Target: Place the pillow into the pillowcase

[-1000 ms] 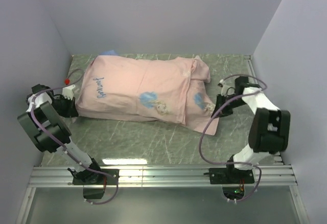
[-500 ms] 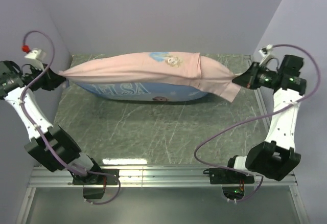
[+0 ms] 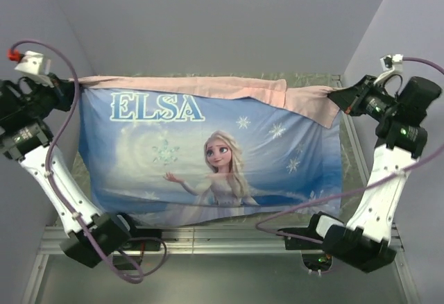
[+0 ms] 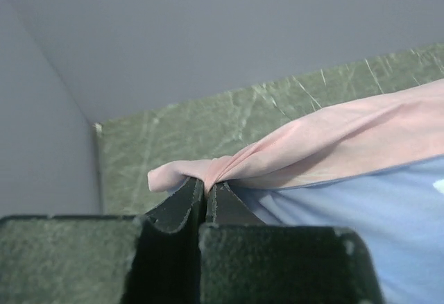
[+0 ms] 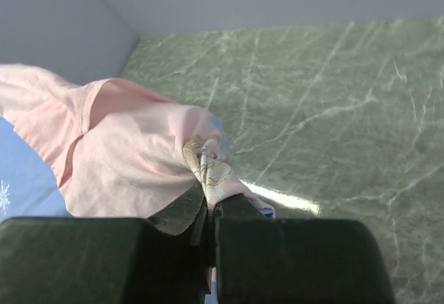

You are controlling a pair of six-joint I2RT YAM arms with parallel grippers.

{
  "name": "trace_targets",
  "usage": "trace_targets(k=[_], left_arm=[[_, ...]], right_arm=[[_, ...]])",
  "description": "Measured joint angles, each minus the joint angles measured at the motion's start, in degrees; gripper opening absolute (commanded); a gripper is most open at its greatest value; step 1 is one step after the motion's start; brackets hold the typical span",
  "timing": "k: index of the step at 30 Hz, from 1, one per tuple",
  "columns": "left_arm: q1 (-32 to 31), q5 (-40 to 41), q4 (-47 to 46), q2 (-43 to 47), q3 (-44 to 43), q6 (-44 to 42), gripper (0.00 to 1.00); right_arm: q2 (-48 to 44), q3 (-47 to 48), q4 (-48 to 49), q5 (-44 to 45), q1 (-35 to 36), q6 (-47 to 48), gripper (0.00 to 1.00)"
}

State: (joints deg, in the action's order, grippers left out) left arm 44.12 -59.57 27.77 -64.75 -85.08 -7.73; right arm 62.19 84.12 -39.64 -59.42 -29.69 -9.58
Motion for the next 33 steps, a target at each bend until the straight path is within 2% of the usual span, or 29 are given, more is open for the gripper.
trace_targets(k=[2,3,4,5,6,7,8,10,11,12,13,14,19,22,25,28,31,32,33], left_arm=[[-5.75,4.28,-2.45,-2.27,3.52,-0.26,0.00],[-8.39,6.12,-3.54,-3.87,4.81,-0.35,0.00],[-10.88,8.04,-4.48,-6.10,5.64,-0.28,0.03],[-13.29,10.16,-4.94,-9.60,5.73,-0.15,0.20],[-15.10,11.91,-4.55,-13.44,4.48,-0.02,0.32],[-16.28,13.88,-3.74,-18.51,1.38,0.72,0.43],[-16.94,15.72,-2.32,-25.00,-3.91,1.46,0.55],[-16.98,19.15,2.67,-37.90,-19.34,2.75,0.66],[-16.74,20.63,4.42,-42.97,-26.18,2.91,0.75],[-16.35,21.92,5.51,-46.14,-30.40,2.69,0.76],[-16.00,22.69,6.51,-46.62,-31.06,2.36,0.85],[-15.67,23.28,8.00,-45.79,-29.94,1.92,0.99],[-15.26,24.52,12.59,-30.75,-14.14,-3.13,0.99],[-16.79,24.13,15.47,-20.85,-5.90,-7.52,0.99],[-18.03,22.67,18.49,-12.96,2.95,-12.20,0.99],[-18.84,22.56,19.26,-9.51,12.70,-14.95,0.99],[-20.79,23.56,19.28,-10.88,21.57,-15.61,0.95],[-21.59,23.67,19.28,-11.91,23.08,-15.58,0.94],[-22.40,23.74,19.23,-12.90,24.00,-15.54,0.93]], right_arm=[[3.76,-1.73,1.70,3.43,2.19,-0.48,0.01],[6.27,-2.01,2.38,5.55,3.54,-0.79,0.11],[9.35,-1.53,2.99,7.78,4.85,-1.38,0.45],[13.64,-0.39,3.82,10.29,5.95,-2.56,0.64],[17.25,1.55,4.31,11.91,6.67,-3.21,0.96],[22.23,5.22,4.52,14.14,6.95,-4.20,1.00],[26.93,9.25,5.14,16.02,6.93,-4.44,1.00],[32.57,14.16,7.37,19.26,6.23,-4.42,1.00],[33.24,14.73,7.43,20.41,5.68,-3.56,1.00],[33.27,14.86,6.71,21.24,5.25,-2.54,1.00],[32.74,15.13,5.49,21.42,4.90,-1.09,1.00],[31.85,15.30,4.13,21.22,4.48,0.66,1.00],[21.09,8.11,-0.42,20.11,7.02,10.14,1.00],[13.57,-0.52,-3.52,19.82,13.73,15.10,1.00],[10.47,-8.09,-5.33,19.89,21.84,17.44,1.00],[10.51,-15.21,-4.90,20.70,27.23,17.57,1.00],[13.29,-19.76,-4.33,22.51,31.15,16.70,0.98],[14.78,-19.96,-3.63,22.91,31.95,16.24,0.96],[16.26,-19.91,-2.40,23.21,32.52,15.56,0.90]])
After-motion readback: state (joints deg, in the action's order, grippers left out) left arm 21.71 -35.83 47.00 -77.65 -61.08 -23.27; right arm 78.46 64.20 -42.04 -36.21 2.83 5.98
